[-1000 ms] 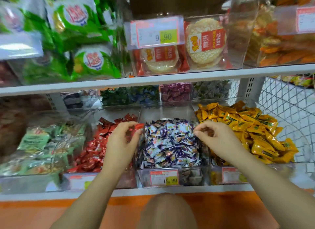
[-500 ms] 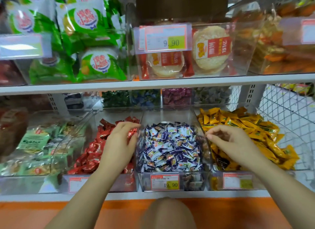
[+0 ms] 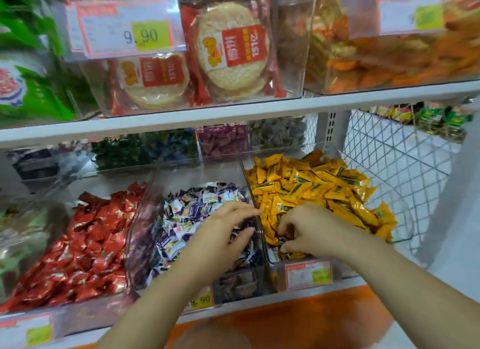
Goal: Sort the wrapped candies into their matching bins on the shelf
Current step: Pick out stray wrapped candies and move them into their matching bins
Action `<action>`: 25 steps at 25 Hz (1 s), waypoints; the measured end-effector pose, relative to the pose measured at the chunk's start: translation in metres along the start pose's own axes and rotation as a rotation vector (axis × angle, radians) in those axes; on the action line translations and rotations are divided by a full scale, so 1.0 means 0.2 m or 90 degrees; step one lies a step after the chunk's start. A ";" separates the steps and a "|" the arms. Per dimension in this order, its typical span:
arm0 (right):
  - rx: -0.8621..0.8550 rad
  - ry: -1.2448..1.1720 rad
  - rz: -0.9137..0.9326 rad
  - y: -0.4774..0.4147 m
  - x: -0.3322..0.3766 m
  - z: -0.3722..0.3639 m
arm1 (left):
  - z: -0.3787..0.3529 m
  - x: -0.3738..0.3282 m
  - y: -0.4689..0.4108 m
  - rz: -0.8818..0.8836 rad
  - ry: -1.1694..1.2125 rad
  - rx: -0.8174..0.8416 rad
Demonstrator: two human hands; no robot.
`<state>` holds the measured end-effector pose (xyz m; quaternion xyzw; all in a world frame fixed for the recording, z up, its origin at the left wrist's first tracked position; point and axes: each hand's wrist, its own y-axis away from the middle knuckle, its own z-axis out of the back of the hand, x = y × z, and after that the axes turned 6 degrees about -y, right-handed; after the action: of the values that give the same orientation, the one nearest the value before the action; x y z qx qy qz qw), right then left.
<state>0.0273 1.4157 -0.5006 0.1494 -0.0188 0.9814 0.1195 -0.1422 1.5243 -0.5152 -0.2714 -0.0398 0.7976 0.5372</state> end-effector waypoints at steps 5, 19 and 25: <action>-0.032 -0.064 0.015 -0.01 -0.01 -0.01 | 0.00 0.02 0.00 -0.001 0.020 0.003; -0.010 -0.252 0.016 0.05 0.06 0.03 | 0.04 0.10 0.05 0.162 0.047 -0.116; 0.165 -0.187 -0.014 0.01 0.06 -0.02 | 0.03 0.18 0.08 0.184 -0.050 -0.057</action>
<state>0.0143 1.4167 -0.5004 0.3053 0.0924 0.9418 0.1059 -0.1685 1.5502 -0.5292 -0.2662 -0.0566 0.8742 0.4022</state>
